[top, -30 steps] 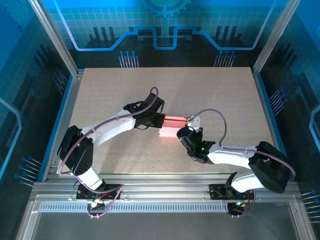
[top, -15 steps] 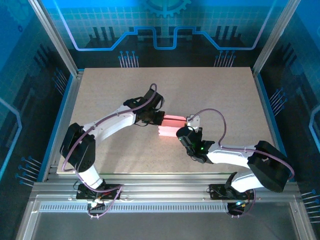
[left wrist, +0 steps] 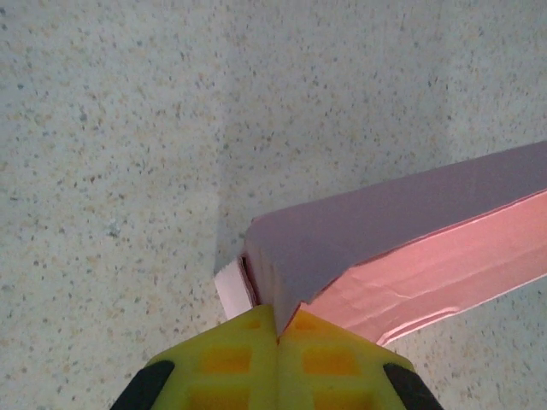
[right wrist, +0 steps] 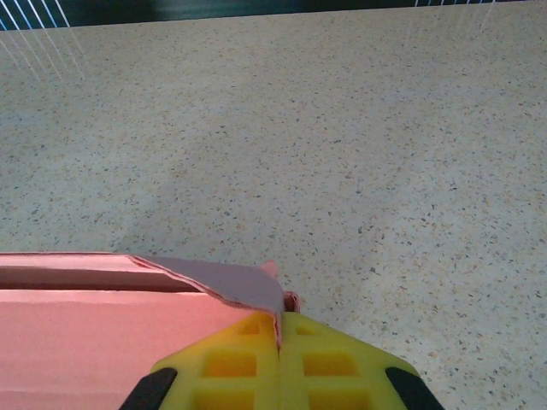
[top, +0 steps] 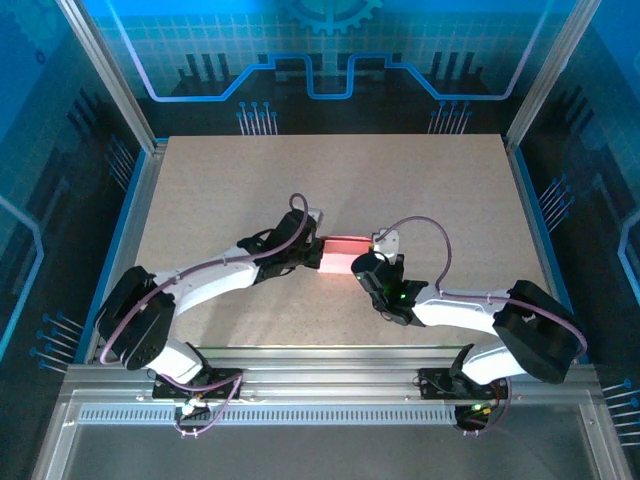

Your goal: Fold the paper box

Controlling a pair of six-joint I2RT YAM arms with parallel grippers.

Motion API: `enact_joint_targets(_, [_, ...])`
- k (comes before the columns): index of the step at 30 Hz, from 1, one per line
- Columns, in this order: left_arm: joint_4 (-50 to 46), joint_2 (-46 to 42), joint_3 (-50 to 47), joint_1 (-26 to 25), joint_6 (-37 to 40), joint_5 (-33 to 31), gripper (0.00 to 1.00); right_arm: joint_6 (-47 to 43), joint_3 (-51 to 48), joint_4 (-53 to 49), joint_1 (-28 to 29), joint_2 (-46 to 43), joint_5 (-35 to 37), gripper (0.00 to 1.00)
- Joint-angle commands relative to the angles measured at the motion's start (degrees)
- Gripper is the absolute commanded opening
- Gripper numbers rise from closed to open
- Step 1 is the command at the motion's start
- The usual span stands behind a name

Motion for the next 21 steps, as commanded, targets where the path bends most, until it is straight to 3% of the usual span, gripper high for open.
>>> enact_joint_targets(1, [5.3,1.9,-5.2,-2.7,-2.4,-0.6,0.0,0.9,-3.2,-11.2,1.1,3.3,-7.6,0.0])
enact_joint_targets(11, [19.4,6.6,-12.3,-7.0,-0.1,-10.2,0.0,-0.4,-4.8,-9.2,1.3,0.7,-8.4,0.01])
enact_joint_targets(18, [18.7,9.0,-11.8,-7.0,-0.8,-10.7,0.0,-1.5,-4.6,-9.1,1.3,0.1,-9.4,0.04])
enact_joint_targets(21, [16.8,8.5,-11.0,-7.1,-0.2,-10.6,0.0,-2.0,-4.3,-9.5,1.3,-0.4,-9.7,0.0])
